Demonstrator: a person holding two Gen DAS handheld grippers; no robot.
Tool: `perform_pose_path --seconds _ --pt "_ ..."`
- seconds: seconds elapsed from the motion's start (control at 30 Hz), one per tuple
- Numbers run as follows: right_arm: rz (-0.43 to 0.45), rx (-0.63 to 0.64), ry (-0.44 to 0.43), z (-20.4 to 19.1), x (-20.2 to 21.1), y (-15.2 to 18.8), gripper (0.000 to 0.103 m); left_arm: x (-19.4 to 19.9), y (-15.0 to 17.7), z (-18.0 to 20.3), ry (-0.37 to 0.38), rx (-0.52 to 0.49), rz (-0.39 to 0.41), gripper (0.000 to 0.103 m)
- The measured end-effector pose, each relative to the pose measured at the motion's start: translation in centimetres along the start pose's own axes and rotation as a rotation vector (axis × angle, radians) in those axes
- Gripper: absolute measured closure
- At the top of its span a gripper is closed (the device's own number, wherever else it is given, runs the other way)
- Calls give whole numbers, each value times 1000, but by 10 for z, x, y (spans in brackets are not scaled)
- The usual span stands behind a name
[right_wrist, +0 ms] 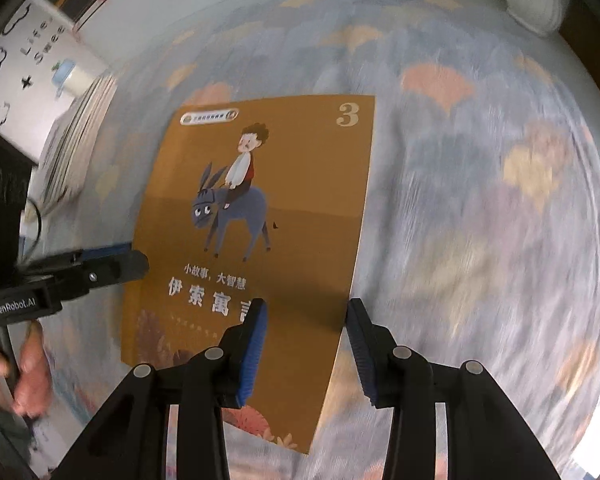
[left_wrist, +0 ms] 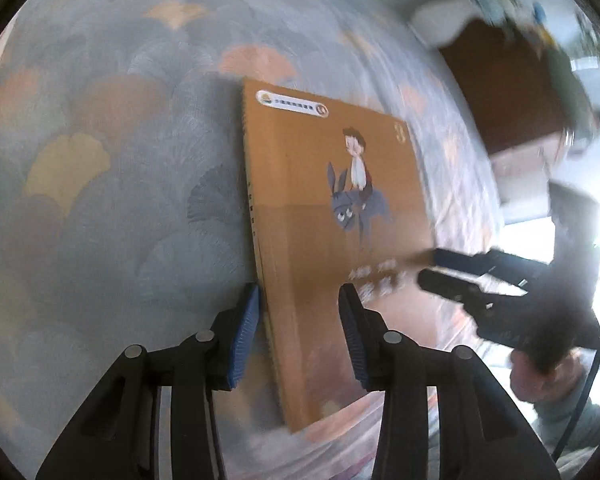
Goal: Organize books
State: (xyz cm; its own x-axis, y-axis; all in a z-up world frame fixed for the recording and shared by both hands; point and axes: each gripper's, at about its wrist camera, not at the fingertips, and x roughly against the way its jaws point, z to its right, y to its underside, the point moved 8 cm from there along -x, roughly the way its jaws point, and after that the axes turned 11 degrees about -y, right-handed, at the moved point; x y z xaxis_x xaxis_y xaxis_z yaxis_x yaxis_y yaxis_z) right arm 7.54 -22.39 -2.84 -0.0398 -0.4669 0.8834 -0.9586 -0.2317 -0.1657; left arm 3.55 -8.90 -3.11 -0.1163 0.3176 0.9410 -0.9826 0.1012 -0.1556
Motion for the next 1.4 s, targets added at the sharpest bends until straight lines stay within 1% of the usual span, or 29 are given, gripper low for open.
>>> perform_pose_path --seconds 0.03,0.07,0.13,0.23,0.3,0.4,0.47,0.57,0.6,0.63,0.7,0.73,0.77,0.87,0.9,0.93,1.0,1.07,1.13,1.17,1.23,1.27,1.3,1.4 --pt "-14 18 18 -2 0 8 63 0 2 0 -17 -27 -3 65" --pt "-19 27 35 -3 1 12 63 -1 3 0 -19 -38 -10 65" --pt "-18 31 71 -4 1 15 63 -5 3 3 -2 -40 -18 65" --pt "8 -5 94 -7 -2 17 63 -7 1 9 -6 -52 12 62" --pt "35 -36 136 -8 -5 16 63 -7 4 10 -25 -74 35 60" --pt "72 -94 152 -13 -8 16 63 -5 10 9 -14 -94 67 59" --pt "83 -107 164 -19 -11 15 63 -5 14 9 -2 -94 60 59" --pt "104 -133 171 -28 -13 27 64 -4 16 7 22 -69 51 56" --pt "114 -146 169 -29 -13 33 64 -4 16 7 33 -49 51 51" --pt "127 -161 163 -30 -12 38 64 -5 14 8 53 -15 48 43" --pt "138 -176 155 -31 -12 44 64 -6 11 13 104 45 48 33" --pt "140 -178 147 -32 -12 45 64 -7 9 14 110 79 50 33" --pt "138 -178 144 -26 -10 38 64 -7 8 16 104 93 54 33" --pt "145 -188 116 -24 -7 37 63 -3 9 23 82 90 80 35" --pt "152 -195 101 -17 -2 44 63 -2 9 24 80 91 85 37" --pt "156 -206 83 -14 0 44 63 1 9 25 82 100 96 38" --pt "153 -213 70 -11 3 48 63 7 8 23 109 134 118 38" --pt "148 -201 64 -9 5 51 63 12 5 22 138 174 146 42" --pt "143 -175 69 -9 6 51 63 17 4 23 139 193 169 49" --pt "143 -166 70 -9 6 52 63 17 3 23 138 200 170 50" --pt "145 -152 67 -10 4 51 63 21 3 22 169 234 181 52" --pt "149 -150 61 -10 4 50 62 24 3 22 194 254 185 52" --pt "153 -150 58 -11 2 49 62 28 1 22 236 281 194 52" --pt "161 -147 38 -10 4 51 62 34 -1 23 299 322 200 52"
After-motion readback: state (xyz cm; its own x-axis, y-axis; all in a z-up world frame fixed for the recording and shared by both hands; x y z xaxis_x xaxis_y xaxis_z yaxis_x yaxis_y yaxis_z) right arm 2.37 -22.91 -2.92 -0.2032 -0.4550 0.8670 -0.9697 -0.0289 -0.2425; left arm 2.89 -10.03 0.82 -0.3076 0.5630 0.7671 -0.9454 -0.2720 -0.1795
